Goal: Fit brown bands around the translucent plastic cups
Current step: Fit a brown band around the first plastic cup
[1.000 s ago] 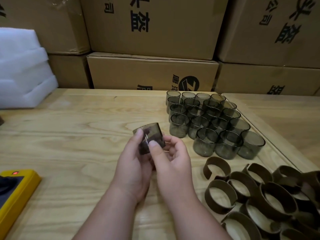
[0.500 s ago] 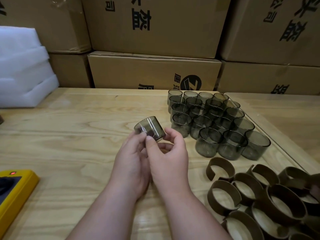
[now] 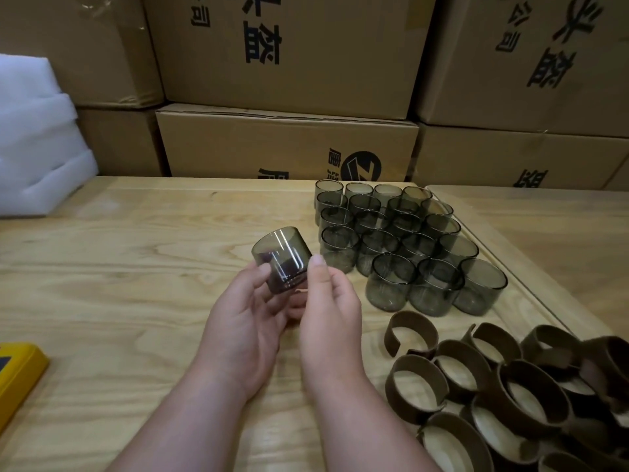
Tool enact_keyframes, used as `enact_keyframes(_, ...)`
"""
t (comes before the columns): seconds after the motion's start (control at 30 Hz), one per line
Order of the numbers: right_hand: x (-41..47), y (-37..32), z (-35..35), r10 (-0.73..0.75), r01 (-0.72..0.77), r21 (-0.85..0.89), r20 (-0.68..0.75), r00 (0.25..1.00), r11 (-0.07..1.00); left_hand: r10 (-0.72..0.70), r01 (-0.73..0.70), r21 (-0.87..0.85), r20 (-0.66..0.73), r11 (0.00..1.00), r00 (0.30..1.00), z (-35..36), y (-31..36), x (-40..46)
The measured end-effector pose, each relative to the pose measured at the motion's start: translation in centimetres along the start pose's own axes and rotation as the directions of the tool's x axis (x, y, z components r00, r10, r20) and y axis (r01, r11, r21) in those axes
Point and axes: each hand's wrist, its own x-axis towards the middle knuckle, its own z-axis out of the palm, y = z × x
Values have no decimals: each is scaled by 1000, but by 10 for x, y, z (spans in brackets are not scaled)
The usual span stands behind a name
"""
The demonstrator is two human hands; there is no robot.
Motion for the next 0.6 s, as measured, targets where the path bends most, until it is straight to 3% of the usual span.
enact_keyframes(0.2, -9, -4, -20, 12, -11, -112, 6, 1000, 994, 32, -33, 69, 19, 997, 999, 2, -3, -1)
enact_keyframes(0.4, -8, -5, -18, -94, 101, -149, 50, 994, 984, 35, -36, 113, 13, 993, 999, 5, -7, -2)
enact_keyframes(0.6, -2, -5, -3, -94, 93, 69, 16, 995, 993, 36, -35, 43, -9, 998, 999, 1, -5, 0)
